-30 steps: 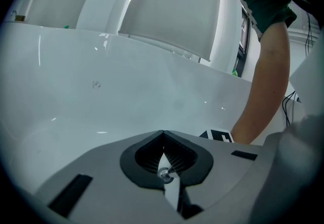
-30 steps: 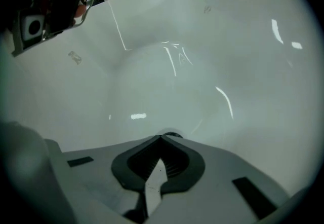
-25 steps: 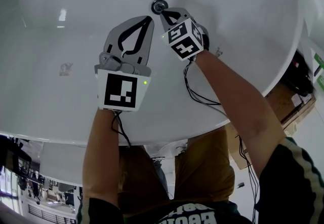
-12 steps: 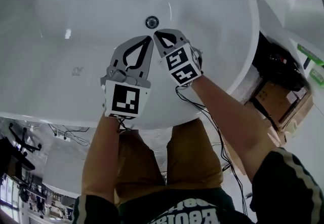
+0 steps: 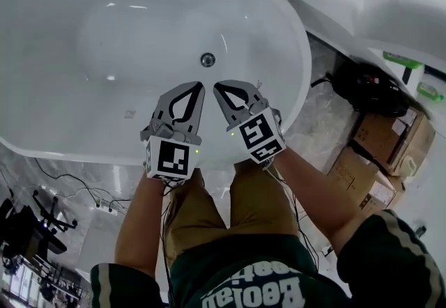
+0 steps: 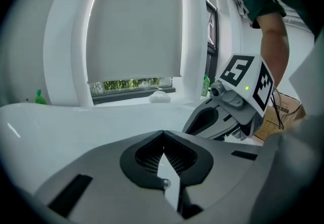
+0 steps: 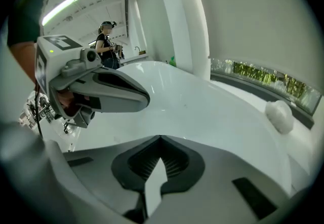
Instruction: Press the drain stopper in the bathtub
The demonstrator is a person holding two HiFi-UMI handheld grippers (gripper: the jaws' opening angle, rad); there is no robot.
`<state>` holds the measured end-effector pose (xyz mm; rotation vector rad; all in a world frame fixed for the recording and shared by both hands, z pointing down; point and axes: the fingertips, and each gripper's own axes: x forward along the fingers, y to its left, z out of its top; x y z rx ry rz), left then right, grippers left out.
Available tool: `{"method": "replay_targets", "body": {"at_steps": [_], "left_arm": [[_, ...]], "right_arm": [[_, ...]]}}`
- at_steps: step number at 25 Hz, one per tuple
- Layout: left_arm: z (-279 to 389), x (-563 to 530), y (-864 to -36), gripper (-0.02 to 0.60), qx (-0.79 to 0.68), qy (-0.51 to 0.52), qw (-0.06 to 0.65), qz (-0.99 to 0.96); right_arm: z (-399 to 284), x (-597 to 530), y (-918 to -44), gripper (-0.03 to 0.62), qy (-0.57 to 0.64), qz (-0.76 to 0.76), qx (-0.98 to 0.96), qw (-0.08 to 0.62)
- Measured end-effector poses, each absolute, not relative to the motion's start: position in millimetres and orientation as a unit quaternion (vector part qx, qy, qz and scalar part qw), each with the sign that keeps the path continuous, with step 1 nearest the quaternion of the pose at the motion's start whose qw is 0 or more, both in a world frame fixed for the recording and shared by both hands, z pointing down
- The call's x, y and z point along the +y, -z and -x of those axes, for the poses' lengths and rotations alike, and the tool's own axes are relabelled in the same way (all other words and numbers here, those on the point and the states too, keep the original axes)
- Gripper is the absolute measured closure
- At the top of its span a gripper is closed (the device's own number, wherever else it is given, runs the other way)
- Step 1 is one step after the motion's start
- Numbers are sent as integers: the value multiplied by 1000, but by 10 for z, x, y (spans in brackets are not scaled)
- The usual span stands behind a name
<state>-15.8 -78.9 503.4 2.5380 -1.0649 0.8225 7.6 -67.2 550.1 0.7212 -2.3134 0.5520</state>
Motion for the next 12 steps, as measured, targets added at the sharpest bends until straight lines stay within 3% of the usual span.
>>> {"method": "replay_targets", "body": {"at_steps": [12], "left_arm": [[-236,-633,-3421,578,-358,-265,103,-889]], "right_arm": [[-330,-737,-3440,583,-174,-315,-904,229]]}}
